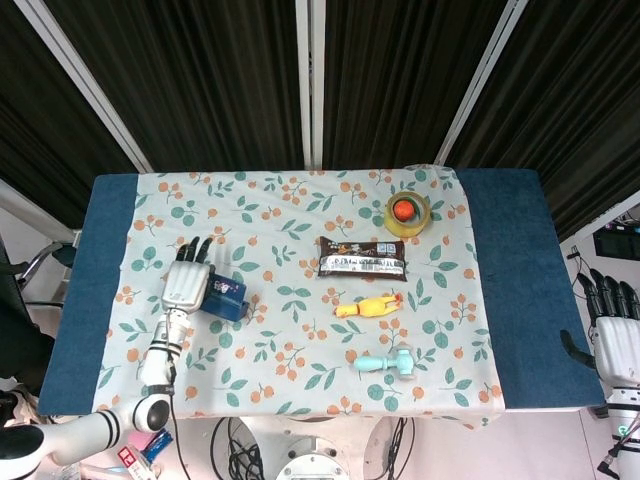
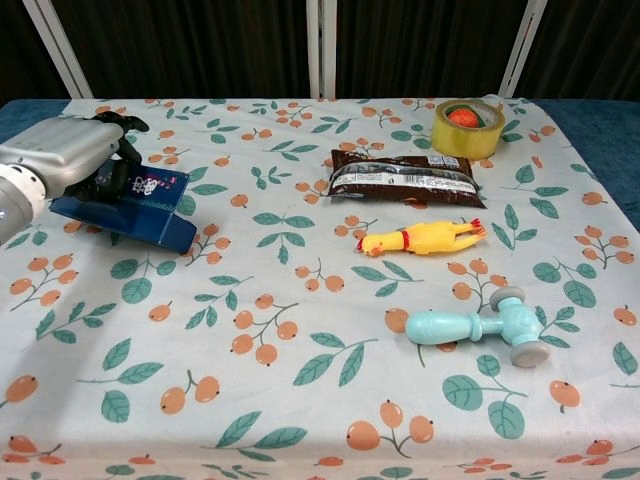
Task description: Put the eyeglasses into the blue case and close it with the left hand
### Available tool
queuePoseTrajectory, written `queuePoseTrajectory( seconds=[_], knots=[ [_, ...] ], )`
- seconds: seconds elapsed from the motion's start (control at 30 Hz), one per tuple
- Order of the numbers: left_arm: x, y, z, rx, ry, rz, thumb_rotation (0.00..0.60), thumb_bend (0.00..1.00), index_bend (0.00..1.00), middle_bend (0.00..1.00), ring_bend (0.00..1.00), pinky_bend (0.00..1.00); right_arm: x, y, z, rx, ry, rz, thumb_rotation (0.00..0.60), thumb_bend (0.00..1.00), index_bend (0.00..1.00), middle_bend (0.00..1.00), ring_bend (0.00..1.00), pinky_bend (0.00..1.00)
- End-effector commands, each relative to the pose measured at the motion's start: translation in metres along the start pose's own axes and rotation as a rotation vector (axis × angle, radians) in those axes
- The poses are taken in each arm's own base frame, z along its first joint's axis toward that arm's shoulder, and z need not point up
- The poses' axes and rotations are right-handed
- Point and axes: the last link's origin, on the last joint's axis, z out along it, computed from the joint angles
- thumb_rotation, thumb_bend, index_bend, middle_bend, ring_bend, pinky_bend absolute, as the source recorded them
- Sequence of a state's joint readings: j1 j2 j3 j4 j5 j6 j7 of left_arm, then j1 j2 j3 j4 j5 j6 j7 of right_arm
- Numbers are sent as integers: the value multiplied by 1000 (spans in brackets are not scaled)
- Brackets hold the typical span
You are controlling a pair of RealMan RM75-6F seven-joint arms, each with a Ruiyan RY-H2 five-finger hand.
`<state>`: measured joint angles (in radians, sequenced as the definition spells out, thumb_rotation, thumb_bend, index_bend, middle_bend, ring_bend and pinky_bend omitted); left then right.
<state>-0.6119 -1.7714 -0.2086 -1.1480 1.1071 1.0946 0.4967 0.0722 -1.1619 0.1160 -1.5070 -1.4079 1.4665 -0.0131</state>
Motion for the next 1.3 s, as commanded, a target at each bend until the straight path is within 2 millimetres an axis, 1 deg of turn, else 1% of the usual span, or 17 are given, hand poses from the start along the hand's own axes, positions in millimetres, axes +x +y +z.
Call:
queuePoseTrajectory(
  seconds=[0.03, 0.07, 0.1, 0.17, 0.23, 0.27, 0.4, 0.53, 0.73, 0.9, 1.03, 1.13, 1.17, 1.2, 1.23, 1.27, 1.3],
  knots=[
    [0, 0, 0, -3, -1, 4, 600, 578, 750, 71, 11, 136, 0, 0, 0, -1, 0, -1, 600, 222, 0, 0, 0, 0],
    [1, 0, 0, -4, 0, 8, 600, 575, 697, 65, 11, 136, 0, 0, 0, -1, 0, -1, 600, 221, 0, 0, 0, 0],
    [1, -1, 0, -7, 0, 12, 600, 563, 589, 52, 11, 136, 0, 1, 0, -2, 1, -1, 600, 221, 0, 0, 0, 0],
    [2, -1, -1, -10, -5, 13, 600, 505, 299, 14, 11, 136, 1, 0, 1, -1, 2, -2, 600, 222, 0, 0, 0, 0],
    [5, -2, -1, -9, -5, 5, 600, 446, 168, 0, 11, 136, 1, -1, 2, 2, 3, -2, 600, 222, 0, 0, 0, 0],
    [6, -2, -1, -9, -3, 5, 600, 401, 122, 0, 11, 135, 1, -1, 2, 3, 3, -2, 600, 222, 0, 0, 0, 0],
    [11, -3, -2, -5, 6, 1, 600, 283, 82, 0, 11, 135, 0, -3, 2, 7, 0, -4, 600, 222, 0, 0, 0, 0],
    [12, -6, -3, 1, -11, 11, 600, 216, 78, 0, 11, 135, 0, -4, 3, 9, 1, -5, 600, 221, 0, 0, 0, 0],
    [15, -7, -4, -6, -26, 39, 600, 199, 78, 0, 11, 135, 1, -5, 3, 13, 6, -7, 600, 222, 0, 0, 0, 0],
    [21, -7, -5, -6, -10, 21, 600, 194, 78, 0, 11, 134, 3, -5, 3, 17, 14, -5, 600, 222, 0, 0, 0, 0],
    [41, -7, -10, 5, 72, -99, 600, 138, 78, 1, 10, 135, 6, -5, 2, 24, 34, 2, 600, 222, 0, 0, 0, 0],
    [65, -20, -28, -1, 236, -220, 600, 119, 78, 22, 11, 135, 10, -5, 1, 35, 60, 12, 600, 221, 0, 0, 0, 0],
    [71, -30, -38, -2, 311, -264, 588, 118, 78, 31, 11, 135, 12, -5, 1, 41, 71, 16, 600, 219, 0, 0, 0, 0],
    [74, -39, -47, -8, 357, -298, 558, 118, 78, 39, 11, 136, 12, -4, 1, 46, 76, 19, 600, 217, 0, 0, 0, 0],
    [75, -49, -56, -12, 391, -323, 508, 119, 78, 42, 11, 136, 12, -4, 0, 50, 79, 23, 600, 216, 0, 0, 0, 0],
    [73, -64, -69, -2, 412, -341, 445, 119, 78, 42, 12, 137, 11, -3, 0, 55, 78, 26, 600, 212, 0, 0, 0, 0],
    [70, -76, -79, 9, 409, -341, 413, 119, 78, 42, 12, 139, 10, -2, -1, 58, 74, 27, 600, 209, 0, 0, 0, 0]
  ],
)
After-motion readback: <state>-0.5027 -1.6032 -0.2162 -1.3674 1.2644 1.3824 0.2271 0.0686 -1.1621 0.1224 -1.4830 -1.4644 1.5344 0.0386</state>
